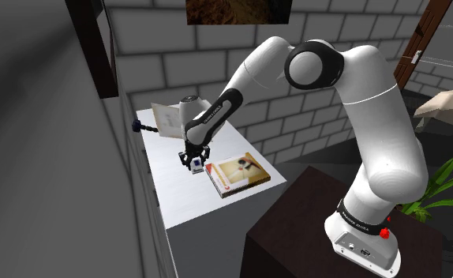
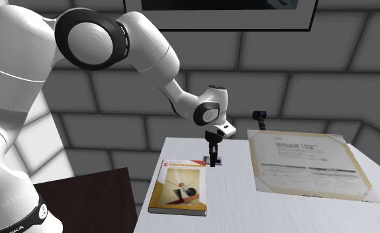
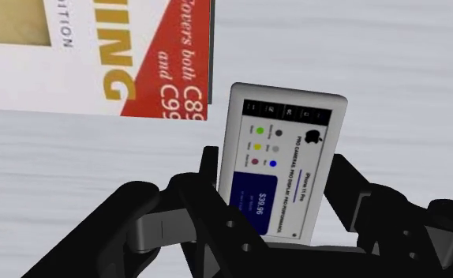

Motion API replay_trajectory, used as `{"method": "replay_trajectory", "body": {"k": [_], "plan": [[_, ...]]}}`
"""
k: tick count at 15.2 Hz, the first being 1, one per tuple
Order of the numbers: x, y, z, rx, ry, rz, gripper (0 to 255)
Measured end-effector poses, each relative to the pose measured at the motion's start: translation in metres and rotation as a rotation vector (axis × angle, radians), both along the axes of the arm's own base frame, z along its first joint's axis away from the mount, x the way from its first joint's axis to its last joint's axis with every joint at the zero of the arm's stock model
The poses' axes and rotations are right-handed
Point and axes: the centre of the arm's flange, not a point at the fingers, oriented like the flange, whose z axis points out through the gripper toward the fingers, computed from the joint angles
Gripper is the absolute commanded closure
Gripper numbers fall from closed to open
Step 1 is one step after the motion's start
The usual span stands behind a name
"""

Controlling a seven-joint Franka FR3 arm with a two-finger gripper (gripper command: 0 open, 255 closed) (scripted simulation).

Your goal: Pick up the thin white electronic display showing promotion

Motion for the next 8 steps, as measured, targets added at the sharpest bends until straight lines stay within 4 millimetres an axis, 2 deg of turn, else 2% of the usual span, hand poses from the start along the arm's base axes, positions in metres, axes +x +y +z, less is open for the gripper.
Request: {"method": "replay_trajectory", "body": {"k": [5, 8], "plan": [[0.0, -0.001, 0.001, -0.002, 0.002, -0.002, 255], [-0.002, -0.002, 0.014, -0.004, 0.005, -0.004, 255]]}}
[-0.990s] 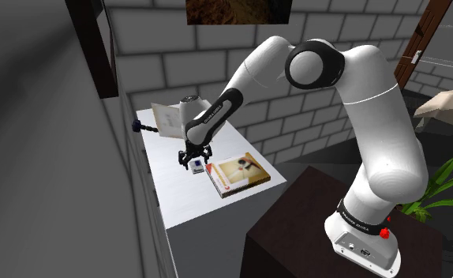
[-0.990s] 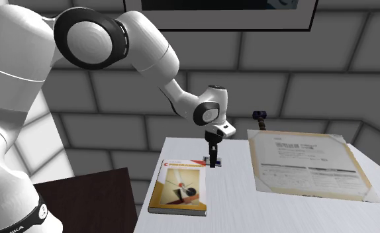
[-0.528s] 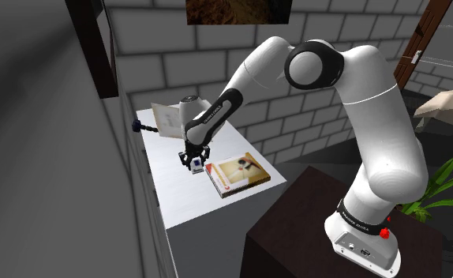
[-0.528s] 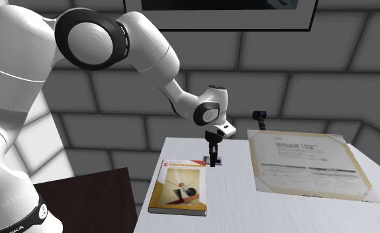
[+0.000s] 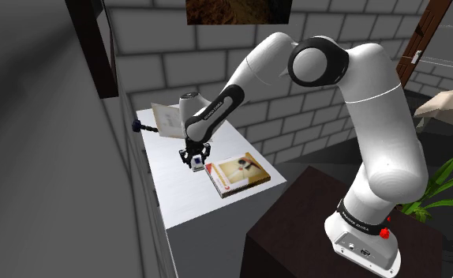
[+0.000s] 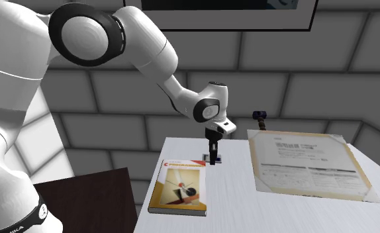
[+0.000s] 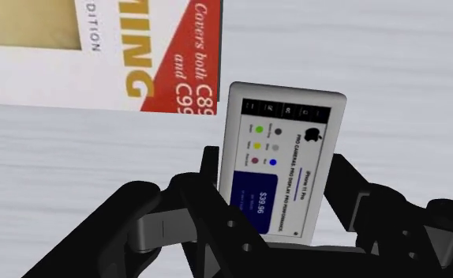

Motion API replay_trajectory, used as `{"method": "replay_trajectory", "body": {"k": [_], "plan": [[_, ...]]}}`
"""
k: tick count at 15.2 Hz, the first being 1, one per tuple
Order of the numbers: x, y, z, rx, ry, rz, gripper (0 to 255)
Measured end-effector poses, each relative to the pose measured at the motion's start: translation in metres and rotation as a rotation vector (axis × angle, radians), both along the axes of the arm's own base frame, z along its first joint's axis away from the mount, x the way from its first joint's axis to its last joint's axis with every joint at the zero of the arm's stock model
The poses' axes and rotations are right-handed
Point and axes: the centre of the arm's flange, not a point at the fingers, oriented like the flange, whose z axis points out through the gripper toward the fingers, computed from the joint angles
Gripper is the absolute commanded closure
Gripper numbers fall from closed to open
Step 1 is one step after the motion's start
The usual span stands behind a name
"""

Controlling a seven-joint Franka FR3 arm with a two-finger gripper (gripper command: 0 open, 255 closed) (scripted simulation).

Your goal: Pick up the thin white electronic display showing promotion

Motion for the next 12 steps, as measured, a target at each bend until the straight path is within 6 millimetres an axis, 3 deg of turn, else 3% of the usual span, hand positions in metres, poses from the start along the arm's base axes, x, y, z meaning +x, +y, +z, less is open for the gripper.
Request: {"method": "replay_trajectory", "body": {"k": [12], "plan": [[0.0, 0.0, 0.06, 0.0, 0.0, 0.0, 255]]}}
